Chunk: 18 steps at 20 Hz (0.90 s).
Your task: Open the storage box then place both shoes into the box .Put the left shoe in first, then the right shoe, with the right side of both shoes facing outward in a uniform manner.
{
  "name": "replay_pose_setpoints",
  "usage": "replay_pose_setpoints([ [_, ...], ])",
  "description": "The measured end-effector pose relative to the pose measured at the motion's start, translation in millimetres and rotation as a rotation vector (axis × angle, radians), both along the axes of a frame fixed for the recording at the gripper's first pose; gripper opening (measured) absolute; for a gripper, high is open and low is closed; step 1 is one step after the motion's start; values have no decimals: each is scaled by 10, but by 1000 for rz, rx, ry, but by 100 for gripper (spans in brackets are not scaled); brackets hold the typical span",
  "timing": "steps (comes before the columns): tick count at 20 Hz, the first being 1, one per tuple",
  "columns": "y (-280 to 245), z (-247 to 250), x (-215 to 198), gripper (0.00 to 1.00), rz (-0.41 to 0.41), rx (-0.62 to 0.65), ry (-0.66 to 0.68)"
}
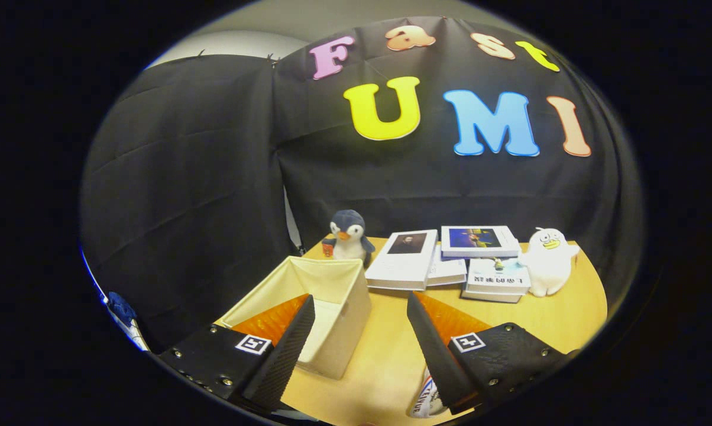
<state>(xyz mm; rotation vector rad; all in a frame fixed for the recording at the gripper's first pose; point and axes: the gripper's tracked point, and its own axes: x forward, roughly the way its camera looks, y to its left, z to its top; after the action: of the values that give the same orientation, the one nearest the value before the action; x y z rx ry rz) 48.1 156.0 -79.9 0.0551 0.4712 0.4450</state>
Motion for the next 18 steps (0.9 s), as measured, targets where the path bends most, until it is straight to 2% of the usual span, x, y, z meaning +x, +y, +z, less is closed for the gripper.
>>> replay_pose_setpoints([
  [7,-655,-607,-26,95,-82,-13,141],
  [11,-882,-979,-113,95,-98,-43,223],
  [12,-939,-1087,-145,91,-102,-50,248],
  [18,-1221,-1672,-323,91,-140,-84,386],
])
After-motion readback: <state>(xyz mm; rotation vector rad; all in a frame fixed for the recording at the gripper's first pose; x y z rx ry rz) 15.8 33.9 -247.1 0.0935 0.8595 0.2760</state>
